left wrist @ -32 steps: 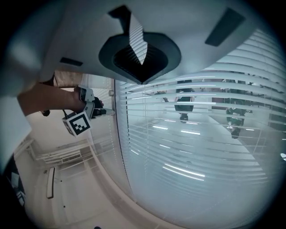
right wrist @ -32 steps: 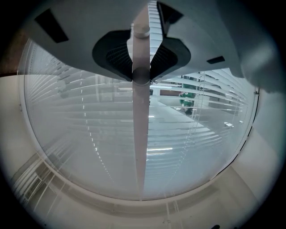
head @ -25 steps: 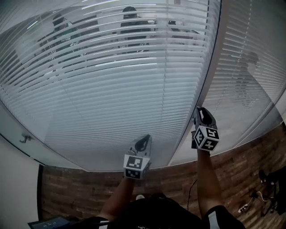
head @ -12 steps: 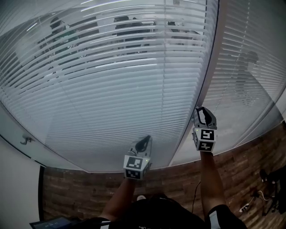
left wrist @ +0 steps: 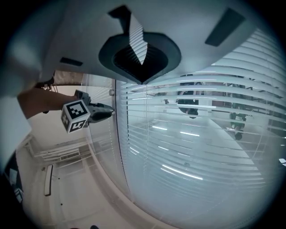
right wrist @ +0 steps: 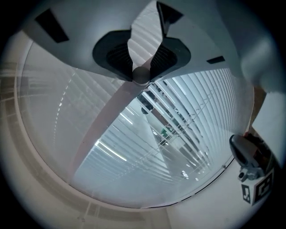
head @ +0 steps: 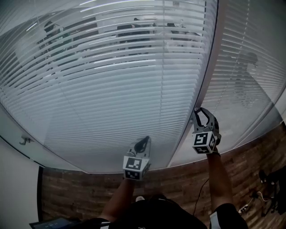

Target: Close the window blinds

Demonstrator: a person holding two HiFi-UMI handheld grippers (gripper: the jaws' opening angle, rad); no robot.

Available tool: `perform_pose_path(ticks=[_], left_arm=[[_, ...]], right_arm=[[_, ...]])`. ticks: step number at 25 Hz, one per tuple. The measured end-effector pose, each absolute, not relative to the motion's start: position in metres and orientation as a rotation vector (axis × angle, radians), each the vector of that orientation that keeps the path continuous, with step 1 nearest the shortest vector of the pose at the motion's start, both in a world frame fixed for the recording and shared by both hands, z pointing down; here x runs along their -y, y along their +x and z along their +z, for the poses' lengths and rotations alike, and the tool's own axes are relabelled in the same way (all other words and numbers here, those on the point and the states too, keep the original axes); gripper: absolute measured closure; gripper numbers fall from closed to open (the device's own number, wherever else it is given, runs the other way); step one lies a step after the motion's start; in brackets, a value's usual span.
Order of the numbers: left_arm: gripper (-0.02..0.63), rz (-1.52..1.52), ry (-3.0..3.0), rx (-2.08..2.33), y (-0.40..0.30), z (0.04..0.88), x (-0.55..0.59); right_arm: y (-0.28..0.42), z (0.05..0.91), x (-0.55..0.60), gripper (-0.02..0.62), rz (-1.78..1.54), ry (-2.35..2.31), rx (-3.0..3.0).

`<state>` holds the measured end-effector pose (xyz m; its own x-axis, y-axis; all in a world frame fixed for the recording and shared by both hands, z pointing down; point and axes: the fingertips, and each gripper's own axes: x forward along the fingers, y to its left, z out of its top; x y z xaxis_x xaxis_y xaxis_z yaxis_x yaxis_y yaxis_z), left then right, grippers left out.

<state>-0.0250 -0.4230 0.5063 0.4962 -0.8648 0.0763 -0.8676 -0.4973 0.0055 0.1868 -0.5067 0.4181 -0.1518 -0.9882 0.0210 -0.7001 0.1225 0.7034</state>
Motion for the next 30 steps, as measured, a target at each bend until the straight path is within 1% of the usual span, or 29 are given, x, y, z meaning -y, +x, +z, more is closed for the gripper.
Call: perform_pose_path(ticks=[9,22,25,27,28,30], left_arm=[[0.611,0.14,2.701,1.52,-0.016,0.513,0.421],[0.611,0.076,2.757,1.508,-0.001,0.495,0.427],[0.611,0.066,2.764,1.501,0.004,0.487,0.43],[0.611,0.06,2.781,1.487,0.01,0.484,0.431],[0.611,0.062,2.791,1.48,0.013,0.484,0.432],[0.611,0.065,2.805,1.466,0.018,0.483,0.432]], right_arm=[[0.188,0.437,0.509,0.468,-1.159,1.236,1.522],[0.184,0.448,0.511,0.468,-1.413,0.949,1.125],[0.182,0.449,0.508,0.466,-1.383,0.969,1.179],[0.183,0.446,0.5,0.465,-1.287,1.092,1.352],[0.184,0.443,0.496,0.454,-1.191,1.192,1.486],[0.189,0.437,0.486,0.442,-0.893,1.423,1.803]])
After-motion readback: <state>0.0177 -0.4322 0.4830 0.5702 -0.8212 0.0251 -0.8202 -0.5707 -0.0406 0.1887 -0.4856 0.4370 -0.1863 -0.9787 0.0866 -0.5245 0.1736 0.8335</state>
